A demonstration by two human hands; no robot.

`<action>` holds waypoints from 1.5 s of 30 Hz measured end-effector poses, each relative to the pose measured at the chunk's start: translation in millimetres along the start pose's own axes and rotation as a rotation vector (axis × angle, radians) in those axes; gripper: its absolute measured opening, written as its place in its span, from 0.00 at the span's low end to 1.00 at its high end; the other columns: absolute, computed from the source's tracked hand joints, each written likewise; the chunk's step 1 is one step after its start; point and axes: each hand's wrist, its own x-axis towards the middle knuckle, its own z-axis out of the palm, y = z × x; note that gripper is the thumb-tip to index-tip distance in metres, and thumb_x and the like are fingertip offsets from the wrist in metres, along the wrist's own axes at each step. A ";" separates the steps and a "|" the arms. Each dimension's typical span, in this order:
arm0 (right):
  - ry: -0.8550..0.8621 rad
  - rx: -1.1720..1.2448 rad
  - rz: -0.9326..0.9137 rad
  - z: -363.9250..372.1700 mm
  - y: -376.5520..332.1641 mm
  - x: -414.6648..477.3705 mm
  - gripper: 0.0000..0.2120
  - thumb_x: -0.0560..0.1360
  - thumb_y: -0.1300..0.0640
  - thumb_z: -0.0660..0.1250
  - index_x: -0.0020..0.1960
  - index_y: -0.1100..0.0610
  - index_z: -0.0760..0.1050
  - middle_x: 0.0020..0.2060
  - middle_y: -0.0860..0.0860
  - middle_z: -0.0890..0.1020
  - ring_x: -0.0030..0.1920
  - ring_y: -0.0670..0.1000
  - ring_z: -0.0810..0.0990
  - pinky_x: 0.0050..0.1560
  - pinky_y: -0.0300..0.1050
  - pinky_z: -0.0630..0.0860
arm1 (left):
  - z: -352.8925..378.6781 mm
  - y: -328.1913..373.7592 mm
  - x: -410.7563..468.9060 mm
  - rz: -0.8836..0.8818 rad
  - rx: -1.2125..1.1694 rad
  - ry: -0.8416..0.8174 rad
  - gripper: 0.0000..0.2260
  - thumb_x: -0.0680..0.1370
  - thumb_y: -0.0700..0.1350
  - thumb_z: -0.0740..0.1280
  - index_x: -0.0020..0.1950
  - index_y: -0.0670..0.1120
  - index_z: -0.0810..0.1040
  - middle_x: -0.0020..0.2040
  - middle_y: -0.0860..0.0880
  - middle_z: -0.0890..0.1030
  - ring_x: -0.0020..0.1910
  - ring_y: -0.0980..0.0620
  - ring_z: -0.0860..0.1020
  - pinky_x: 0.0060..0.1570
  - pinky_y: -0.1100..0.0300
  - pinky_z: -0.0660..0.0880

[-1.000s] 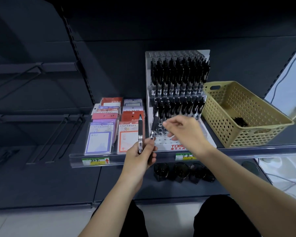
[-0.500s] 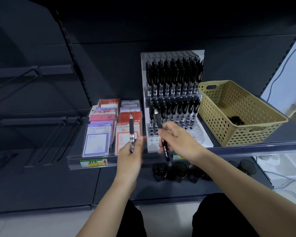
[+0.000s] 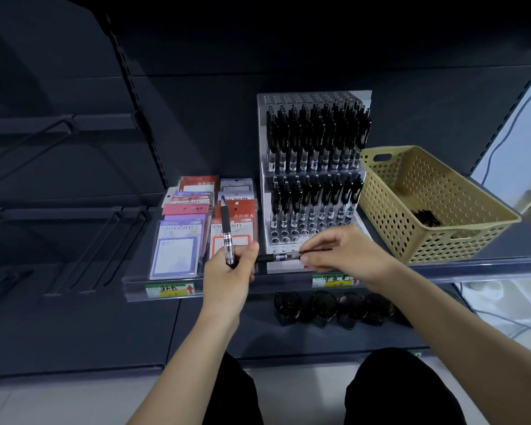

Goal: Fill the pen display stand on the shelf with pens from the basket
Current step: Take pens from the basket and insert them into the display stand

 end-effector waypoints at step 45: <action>0.502 -0.382 -0.233 -5.8 -3.2 64.7 0.03 0.76 0.59 0.67 0.46 0.58 0.77 0.33 0.49 0.81 0.41 0.53 0.84 0.45 0.49 0.81 | 7.5 2.2 -4.1 -0.110 0.042 -0.100 0.20 0.82 0.52 0.50 0.48 0.47 0.80 0.30 0.51 0.62 0.25 0.56 0.59 0.26 0.63 0.57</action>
